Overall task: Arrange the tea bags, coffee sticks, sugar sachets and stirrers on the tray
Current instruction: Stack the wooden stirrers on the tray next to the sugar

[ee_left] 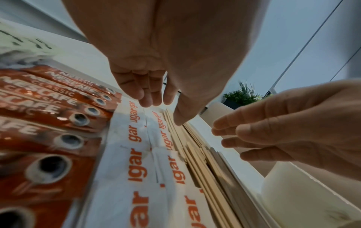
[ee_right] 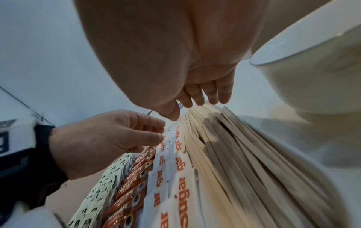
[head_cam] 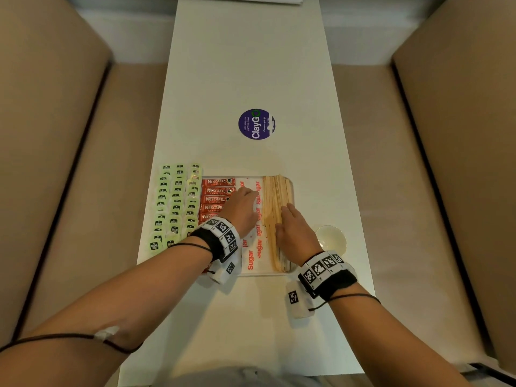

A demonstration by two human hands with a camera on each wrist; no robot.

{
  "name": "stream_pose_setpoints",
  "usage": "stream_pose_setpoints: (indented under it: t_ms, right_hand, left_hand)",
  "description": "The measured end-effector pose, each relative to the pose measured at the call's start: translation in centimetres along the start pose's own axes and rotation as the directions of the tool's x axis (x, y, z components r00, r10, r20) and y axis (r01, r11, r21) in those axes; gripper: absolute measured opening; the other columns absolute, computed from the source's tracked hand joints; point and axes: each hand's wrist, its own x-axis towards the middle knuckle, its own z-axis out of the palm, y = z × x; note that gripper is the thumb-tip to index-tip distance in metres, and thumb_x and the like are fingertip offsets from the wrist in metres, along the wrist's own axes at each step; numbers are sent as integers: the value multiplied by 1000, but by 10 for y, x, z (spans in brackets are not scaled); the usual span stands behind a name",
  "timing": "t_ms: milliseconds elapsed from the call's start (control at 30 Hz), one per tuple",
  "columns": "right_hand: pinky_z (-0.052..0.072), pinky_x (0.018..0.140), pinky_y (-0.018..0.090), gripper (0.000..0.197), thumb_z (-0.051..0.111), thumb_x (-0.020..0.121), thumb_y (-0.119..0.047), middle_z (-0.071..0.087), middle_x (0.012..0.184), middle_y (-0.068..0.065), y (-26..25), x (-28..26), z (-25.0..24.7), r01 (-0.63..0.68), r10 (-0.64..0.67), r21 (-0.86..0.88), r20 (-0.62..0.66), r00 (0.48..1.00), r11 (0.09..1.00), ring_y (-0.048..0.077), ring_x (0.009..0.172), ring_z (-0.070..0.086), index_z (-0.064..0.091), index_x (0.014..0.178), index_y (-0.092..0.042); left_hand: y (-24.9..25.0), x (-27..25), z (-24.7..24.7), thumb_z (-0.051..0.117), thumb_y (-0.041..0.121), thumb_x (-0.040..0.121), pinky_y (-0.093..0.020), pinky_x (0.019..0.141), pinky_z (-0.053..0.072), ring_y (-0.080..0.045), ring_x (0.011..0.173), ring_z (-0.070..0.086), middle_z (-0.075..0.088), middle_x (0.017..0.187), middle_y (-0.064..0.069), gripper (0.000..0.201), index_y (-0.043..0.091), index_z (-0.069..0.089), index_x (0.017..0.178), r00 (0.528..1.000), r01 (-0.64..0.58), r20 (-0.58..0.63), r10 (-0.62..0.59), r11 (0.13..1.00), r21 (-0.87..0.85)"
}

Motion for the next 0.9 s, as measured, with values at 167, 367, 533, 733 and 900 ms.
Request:
stream_pose_setpoints:
  t_ms: [167,367,533,733,900]
  right_hand:
    - [38,112,37,45,44,106,-24,34,157,7,2,-20,3,20,-21,33,11,1000,999,25,145,35,38,148,-9]
    - [45,110,41,43,49,102,-25,41,150,5,12,-37,17,32,-32,50,-7,999,998,27,137,45,44,142,-10]
    - [36,115,38,48,52,100,-20,35,152,7,17,-54,30,10,-4,111,-54,999,994,26,142,37,39,145,-9]
    - [16,123,38,68,57,100,-24,10,166,13,27,-66,53,-88,96,149,-53,994,985,29,154,11,21,155,-8]
    - [41,113,46,54,61,96,-24,28,150,13,30,-69,64,-131,148,193,-78,986,972,30,134,42,34,139,-4]
  left_hand:
    - [-12,-31,-8,61,23,96,-37,112,38,-25,135,41,43,147,-8,55,12,43,147,996,74,-39,-77,994,-81]
    - [-34,-76,-27,65,22,93,-39,108,44,-23,126,51,53,137,-6,51,16,50,141,976,156,-123,-180,971,-184]
    - [-68,-116,-36,70,28,90,-46,110,40,-28,131,45,51,140,-7,54,18,51,139,919,316,-170,-354,924,-216]
    - [-108,-159,-38,74,34,86,-50,113,33,-35,136,34,42,147,-14,69,13,43,144,803,514,-212,-557,827,-229]
    - [-123,-178,-32,79,37,80,-47,112,37,-33,134,40,40,148,-15,85,11,36,149,729,570,-161,-665,720,-395]
